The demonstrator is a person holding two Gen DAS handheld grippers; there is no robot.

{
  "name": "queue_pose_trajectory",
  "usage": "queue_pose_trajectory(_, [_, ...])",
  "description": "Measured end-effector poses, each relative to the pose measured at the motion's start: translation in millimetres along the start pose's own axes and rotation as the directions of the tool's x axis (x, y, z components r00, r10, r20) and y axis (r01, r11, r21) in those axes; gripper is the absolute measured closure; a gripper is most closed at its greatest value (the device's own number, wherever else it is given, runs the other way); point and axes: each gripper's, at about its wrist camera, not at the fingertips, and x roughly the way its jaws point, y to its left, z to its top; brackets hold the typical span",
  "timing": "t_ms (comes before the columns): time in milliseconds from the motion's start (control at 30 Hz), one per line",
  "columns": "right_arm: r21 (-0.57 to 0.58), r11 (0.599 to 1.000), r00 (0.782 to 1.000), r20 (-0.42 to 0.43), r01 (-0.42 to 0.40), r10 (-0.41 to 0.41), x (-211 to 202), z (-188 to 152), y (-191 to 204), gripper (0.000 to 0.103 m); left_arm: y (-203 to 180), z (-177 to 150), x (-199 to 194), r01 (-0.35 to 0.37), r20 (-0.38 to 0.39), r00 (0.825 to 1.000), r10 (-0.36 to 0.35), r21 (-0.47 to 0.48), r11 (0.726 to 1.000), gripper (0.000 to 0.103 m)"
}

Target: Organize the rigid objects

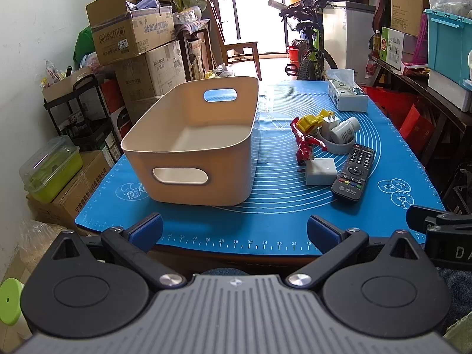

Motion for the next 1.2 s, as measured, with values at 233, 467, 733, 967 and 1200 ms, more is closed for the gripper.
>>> queue_pose_trajectory(233, [0.000,1.000,1.000,0.000,0.000,0.000,-0.3,0.1,0.3,0.002,0.1,-1.1,2.8,0.000,-0.004,1.000,0.000,0.001,1.000,0.000])
queue_pose_trajectory(467, [0.000,1.000,1.000,0.000,0.000,0.000,0.0,0.2,0.4,0.002,0.2,-1.0,2.8,0.000,-0.004,1.000,0.000,0.001,1.000,0.000])
queue_pose_trajectory(733, [0.000,1.000,1.000,-0.001,0.000,0.000,0.2,0.1,0.5,0.002,0.3,-1.0,2.8,0.001,-0.004,1.000,-0.001,0.001,1.000,0.000])
queue_pose_trajectory(967, [0.000,1.000,1.000,-0.001,0.000,0.000,0.1,0.0,0.9,0.002,0.3,-0.9,2.6,0.000,-0.004,1.000,0.000,0.001,1.000,0.000])
queue_pose_trajectory(1200, [-0.001,1.000,1.000,-0.001,0.000,0.000,-0.2,0.0,1.5,0.002,0.2,-0.9,2.6,0.000,-0.004,1.000,0.000,0.001,1.000,0.000])
